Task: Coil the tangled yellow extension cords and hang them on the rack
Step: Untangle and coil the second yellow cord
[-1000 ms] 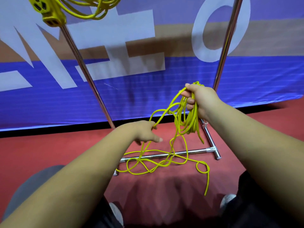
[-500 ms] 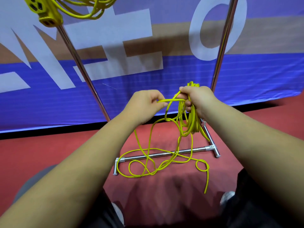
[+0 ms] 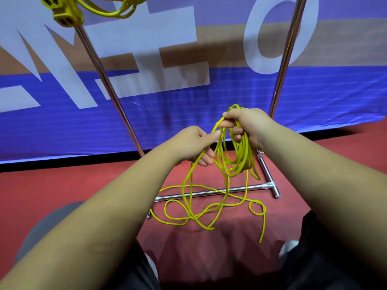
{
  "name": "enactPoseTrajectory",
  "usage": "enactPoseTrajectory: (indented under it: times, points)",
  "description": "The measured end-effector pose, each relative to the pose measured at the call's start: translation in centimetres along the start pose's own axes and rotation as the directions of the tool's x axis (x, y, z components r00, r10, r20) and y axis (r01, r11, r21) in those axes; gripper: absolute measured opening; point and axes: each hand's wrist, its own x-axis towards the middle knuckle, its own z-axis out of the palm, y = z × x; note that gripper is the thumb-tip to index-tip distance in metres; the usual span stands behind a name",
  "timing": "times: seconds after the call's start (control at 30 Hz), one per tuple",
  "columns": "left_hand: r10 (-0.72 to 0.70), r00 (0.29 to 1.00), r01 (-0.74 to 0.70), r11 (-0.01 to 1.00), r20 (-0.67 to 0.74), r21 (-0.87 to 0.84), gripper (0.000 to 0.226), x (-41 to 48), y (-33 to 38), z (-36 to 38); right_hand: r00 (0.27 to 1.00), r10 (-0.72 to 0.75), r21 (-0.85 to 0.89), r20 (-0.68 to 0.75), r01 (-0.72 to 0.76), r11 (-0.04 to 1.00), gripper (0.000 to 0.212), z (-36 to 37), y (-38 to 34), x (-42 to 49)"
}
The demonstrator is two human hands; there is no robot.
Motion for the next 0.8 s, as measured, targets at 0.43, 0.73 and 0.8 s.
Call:
enactPoseTrajectory:
  times: [0.43,0.73,0.8]
  points:
    - [0.063,0.997,-0.076,0.888,0.044,0.454,0.019,2.7,-4.9,-1.8,0.997,-0.008,0.016,0.074,0.007,1.000,0.007,0.0,-0.7,-1.1]
    - [-0.077,0.977,-0.085,0.714,0.199,0.695,0.004,3.6,-6.9,-0.7,0.997,-0.031,-0.008,0.069,0.031,0.999,0.007,-0.4,-0.4,-0.7]
    - [0.014,0.996,-0.067,0.739,0.084,0.671,0.010,3.8,-6.3,-1.8,0.998,-0.044,-0.028,0.051,0.046,0.999,0.007,-0.5,-0.3,-0.6]
